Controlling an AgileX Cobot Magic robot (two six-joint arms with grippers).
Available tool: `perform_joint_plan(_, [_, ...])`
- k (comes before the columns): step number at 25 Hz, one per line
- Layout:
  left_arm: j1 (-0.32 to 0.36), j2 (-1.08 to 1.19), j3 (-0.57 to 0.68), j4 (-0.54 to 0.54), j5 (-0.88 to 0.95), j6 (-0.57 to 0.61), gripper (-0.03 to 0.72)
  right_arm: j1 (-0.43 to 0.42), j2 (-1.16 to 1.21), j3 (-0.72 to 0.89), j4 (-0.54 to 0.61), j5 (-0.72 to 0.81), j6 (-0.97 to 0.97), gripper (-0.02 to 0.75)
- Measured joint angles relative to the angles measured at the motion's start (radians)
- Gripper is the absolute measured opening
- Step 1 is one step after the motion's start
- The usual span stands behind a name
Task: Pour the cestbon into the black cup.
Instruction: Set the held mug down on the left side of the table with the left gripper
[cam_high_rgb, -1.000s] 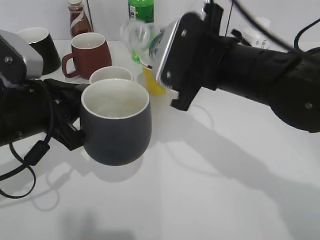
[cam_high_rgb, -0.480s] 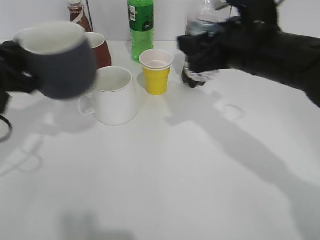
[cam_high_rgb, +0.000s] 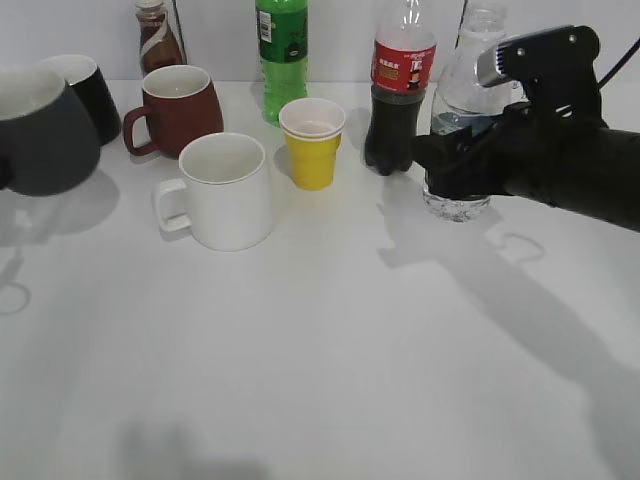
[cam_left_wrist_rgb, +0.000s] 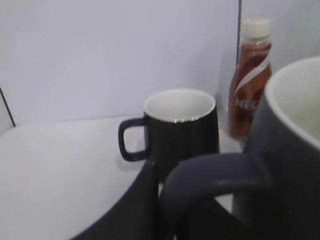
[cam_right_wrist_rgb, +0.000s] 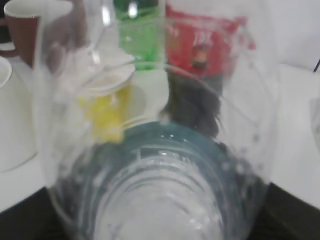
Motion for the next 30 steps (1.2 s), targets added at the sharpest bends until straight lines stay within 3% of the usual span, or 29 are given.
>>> perform_joint_plan(5, [0.006,0.185,-0.024,0.038,-0.128,0.001,0.052,0.0,0.0,0.009,0.0,-0.002,0.023,0.47])
perform_joint_plan(10, [0.006,0.31,-0.03,0.058,-0.143,0.001,0.052,0.0,0.0,0.009,0.0,-0.01,0.027,0.47])
perform_joint_plan(21, [0.006,0.346,-0.022,0.067,-0.186,-0.006,0.058,0.0,-0.002,0.009,0.0,-0.029,0.03,0.47])
perform_joint_plan(30, [0.006,0.346,0.002,0.073,-0.213,-0.013,0.24,0.0,-0.002,0.009,0.0,-0.031,0.032,0.47])
